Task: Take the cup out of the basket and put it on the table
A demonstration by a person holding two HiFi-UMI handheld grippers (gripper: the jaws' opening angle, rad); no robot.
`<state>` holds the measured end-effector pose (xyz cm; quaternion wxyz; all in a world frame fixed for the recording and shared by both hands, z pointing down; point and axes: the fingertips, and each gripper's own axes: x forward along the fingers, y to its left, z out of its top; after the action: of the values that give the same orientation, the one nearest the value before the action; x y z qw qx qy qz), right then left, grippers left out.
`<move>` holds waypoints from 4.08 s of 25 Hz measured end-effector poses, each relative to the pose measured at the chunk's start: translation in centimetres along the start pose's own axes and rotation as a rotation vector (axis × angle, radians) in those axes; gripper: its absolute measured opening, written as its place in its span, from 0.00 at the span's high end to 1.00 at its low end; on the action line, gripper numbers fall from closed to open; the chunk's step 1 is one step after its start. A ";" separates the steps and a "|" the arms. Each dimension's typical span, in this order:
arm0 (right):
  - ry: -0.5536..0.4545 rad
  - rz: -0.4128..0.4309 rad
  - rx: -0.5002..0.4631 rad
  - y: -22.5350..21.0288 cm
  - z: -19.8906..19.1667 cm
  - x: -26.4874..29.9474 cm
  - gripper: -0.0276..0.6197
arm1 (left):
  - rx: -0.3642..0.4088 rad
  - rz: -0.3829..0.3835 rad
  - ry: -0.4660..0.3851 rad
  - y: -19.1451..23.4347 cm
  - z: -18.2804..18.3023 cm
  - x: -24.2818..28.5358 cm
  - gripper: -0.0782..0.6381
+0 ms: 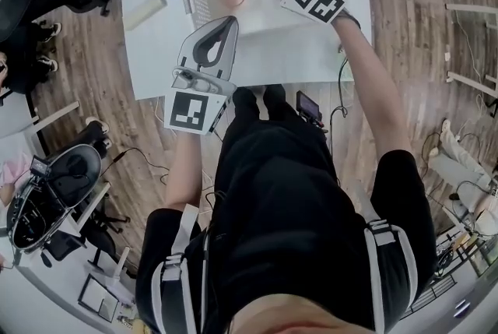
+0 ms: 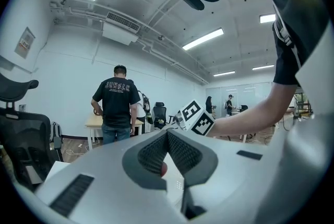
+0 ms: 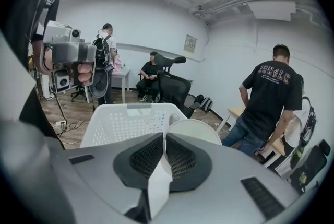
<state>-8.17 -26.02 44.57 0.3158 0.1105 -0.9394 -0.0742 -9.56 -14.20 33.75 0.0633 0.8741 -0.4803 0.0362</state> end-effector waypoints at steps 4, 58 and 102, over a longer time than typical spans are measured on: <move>-0.040 -0.023 -0.004 0.8 2.7 -2.6 0.90 | 0.011 0.020 0.017 -0.1 0.7 -0.4 0.87; -0.243 -0.191 0.303 14.7 1.6 -15.9 0.90 | -0.006 -0.068 0.009 -5.0 -1.3 -3.0 0.87; 0.131 -0.009 0.272 26.0 -15.3 -2.5 0.90 | 0.001 -0.119 0.028 -10.3 -4.8 -9.1 0.87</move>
<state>-1.11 -1.39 60.61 0.3583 0.1611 -0.9177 0.0598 -5.71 -0.43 36.55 0.0717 0.9006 -0.4264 0.0451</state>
